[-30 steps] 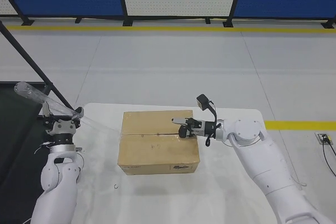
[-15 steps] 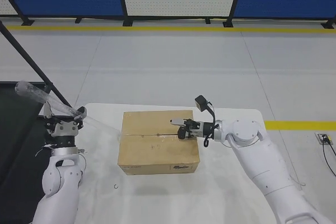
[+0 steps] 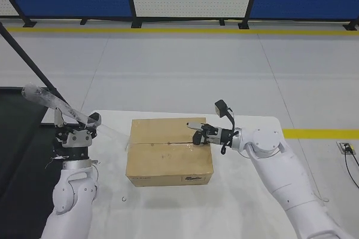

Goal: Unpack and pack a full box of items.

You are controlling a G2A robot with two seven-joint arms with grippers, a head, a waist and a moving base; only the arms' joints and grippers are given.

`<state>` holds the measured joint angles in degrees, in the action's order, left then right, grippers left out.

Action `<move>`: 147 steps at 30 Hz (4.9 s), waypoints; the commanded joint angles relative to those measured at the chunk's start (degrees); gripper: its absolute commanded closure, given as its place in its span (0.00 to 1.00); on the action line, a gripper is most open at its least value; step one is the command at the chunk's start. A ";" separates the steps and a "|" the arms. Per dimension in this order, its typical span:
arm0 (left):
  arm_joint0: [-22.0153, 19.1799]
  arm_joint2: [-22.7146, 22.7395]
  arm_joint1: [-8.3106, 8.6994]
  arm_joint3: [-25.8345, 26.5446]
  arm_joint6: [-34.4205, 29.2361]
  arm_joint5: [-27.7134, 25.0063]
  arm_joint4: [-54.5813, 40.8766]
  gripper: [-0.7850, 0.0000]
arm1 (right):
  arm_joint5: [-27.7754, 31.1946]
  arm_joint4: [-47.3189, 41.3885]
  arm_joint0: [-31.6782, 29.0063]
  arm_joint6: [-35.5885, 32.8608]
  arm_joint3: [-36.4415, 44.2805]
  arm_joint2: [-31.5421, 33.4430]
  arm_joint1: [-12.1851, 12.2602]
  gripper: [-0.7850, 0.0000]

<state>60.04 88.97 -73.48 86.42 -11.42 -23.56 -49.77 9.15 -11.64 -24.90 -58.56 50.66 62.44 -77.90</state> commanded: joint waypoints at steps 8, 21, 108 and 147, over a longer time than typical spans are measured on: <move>0.12 -1.62 -0.55 1.40 0.95 -1.29 2.53 0.00 | -1.27 0.29 -0.18 0.04 -0.16 -0.18 0.18 0.00; 0.26 -5.89 -1.60 3.64 3.13 -3.68 9.05 0.00 | -1.14 0.05 -1.46 0.15 1.31 0.87 0.88 0.00; -0.42 0.95 -4.63 1.96 4.04 -1.39 24.08 0.00 | -2.25 6.80 -17.84 0.74 18.96 13.83 9.49 0.56; -1.85 12.39 -1.05 -15.11 -10.91 6.56 20.83 0.00 | -11.51 11.37 -12.33 1.16 32.00 5.94 9.95 1.00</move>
<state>58.09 101.41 -74.56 71.35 -22.20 -17.07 -28.94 -2.31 -0.24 -37.45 -57.35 82.59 68.59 -67.94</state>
